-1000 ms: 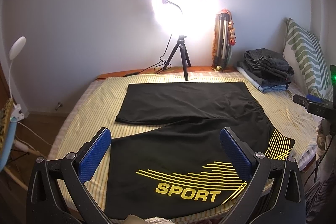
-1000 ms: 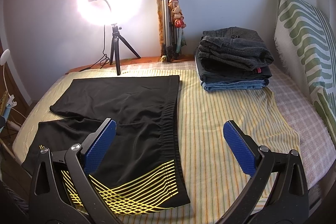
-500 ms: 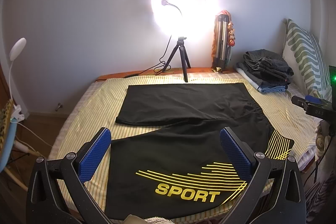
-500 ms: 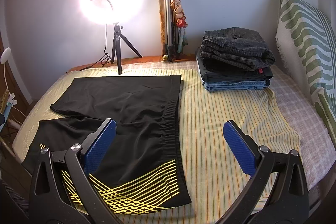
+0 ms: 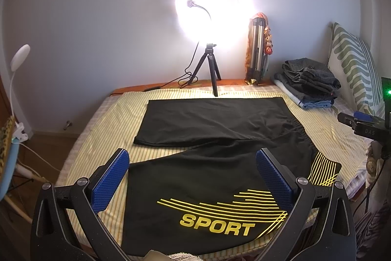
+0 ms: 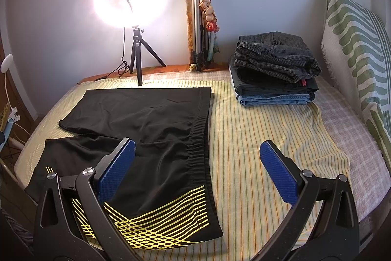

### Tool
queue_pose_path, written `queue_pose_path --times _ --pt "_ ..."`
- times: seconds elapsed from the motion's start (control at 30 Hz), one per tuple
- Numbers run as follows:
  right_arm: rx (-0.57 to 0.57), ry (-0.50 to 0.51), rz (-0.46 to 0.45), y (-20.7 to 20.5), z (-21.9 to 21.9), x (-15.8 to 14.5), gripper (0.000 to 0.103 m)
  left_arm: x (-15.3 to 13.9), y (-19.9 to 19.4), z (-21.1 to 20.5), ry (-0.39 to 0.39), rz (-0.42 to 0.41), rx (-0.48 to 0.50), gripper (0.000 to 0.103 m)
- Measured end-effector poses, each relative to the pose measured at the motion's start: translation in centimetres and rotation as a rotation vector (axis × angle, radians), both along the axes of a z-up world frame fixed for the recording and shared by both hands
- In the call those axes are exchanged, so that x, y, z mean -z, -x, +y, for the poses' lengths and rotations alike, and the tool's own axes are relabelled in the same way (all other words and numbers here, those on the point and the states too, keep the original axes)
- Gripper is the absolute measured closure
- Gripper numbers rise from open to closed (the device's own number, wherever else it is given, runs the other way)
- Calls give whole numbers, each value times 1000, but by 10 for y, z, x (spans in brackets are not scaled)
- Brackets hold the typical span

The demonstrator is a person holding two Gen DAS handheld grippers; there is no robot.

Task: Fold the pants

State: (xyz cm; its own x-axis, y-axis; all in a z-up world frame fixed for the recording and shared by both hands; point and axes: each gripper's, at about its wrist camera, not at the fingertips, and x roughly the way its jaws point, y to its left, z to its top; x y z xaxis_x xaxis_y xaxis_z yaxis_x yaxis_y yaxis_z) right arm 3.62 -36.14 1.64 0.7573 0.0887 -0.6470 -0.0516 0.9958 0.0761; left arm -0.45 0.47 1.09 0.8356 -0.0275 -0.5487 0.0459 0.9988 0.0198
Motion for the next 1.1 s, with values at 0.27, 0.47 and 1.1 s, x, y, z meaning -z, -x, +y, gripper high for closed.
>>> queue_pose_path --times 0.27,0.47,1.1 --pt "0 0 0 0 0 1 0 0 0 0 1 1 2 0" --pt "1 0 0 0 0 1 0 2 -1 2 10 4 -3 0" --pt "-93 -10 -2 10 8 -5 0 25 -17 30 107 132 -26 0"
